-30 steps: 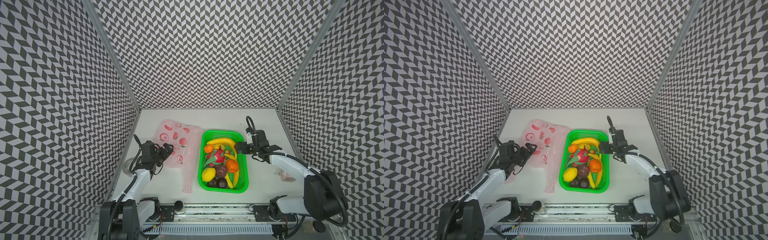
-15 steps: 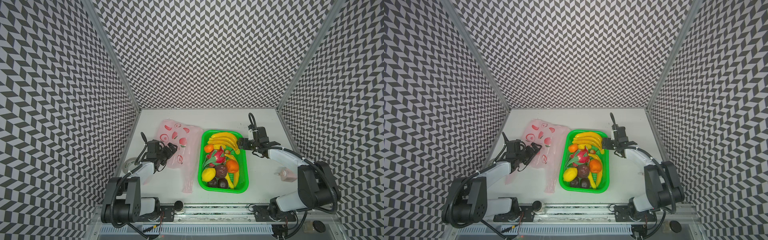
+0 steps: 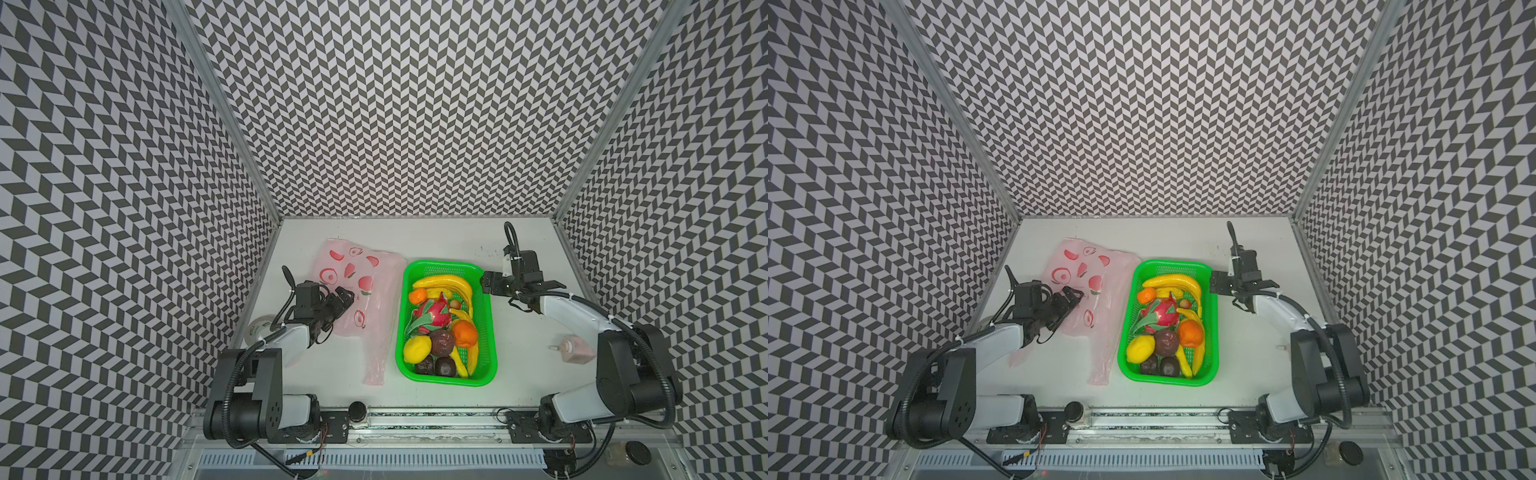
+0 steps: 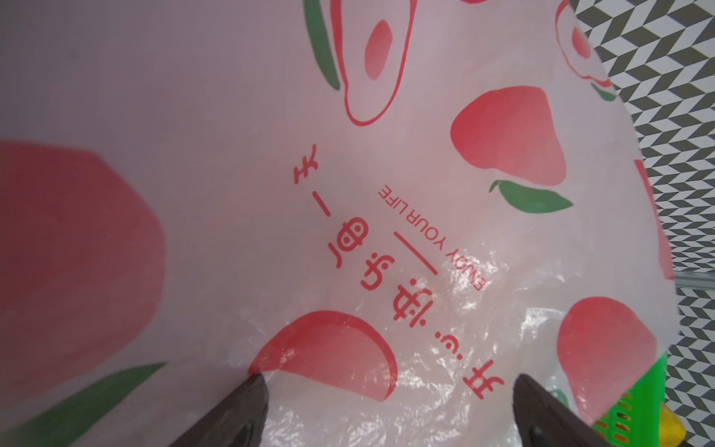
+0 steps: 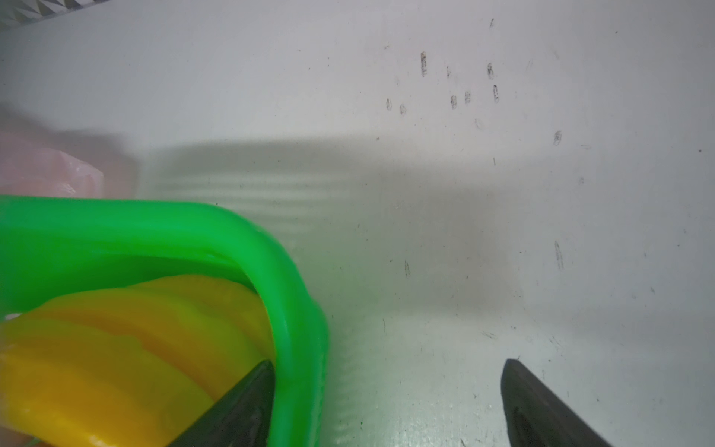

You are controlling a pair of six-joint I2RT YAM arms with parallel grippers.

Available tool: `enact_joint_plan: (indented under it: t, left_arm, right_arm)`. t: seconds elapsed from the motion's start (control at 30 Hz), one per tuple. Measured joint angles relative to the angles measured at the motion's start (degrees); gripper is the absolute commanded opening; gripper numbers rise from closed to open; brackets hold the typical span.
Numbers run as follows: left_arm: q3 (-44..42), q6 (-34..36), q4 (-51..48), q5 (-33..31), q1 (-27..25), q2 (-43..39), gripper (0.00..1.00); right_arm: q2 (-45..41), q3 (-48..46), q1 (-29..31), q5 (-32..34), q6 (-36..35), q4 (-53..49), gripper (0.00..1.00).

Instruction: Place the fake fruits into the plastic bag and tie a complex knot

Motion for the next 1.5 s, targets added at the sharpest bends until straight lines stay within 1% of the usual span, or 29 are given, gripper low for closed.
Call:
enact_joint_plan:
  t: [0.43, 0.7, 1.07, 1.3, 1.5]
  left_arm:
    - [-1.49, -0.02, 1.25, -1.05, 0.00, -1.14, 1.00]
    - [-2.21, -0.04, 0.57, -1.53, 0.00, -2.40, 1.00]
    - [-2.97, -1.14, -0.98, -1.55, -0.09, -4.26, 1.00]
    - [-4.09, -3.48, -0.59, -1.25, -2.29, -5.42, 1.00]
    - [-5.01, -5.42, 0.63, -1.20, -3.61, -5.95, 1.00]
  right_arm:
    - [8.17, 6.93, 0.17, -0.94, 0.52, 0.70, 0.89]
    - [14.10, 12.85, -0.39, 0.07, 0.50, 1.51, 0.89]
    - [26.93, 28.04, -5.38, -0.72, 0.96, 1.97, 0.89]
    - [35.15, 39.34, -8.04, -1.33, 0.96, 0.79, 0.89]
    - [40.02, 46.10, -9.44, -4.70, 1.79, 1.18, 0.86]
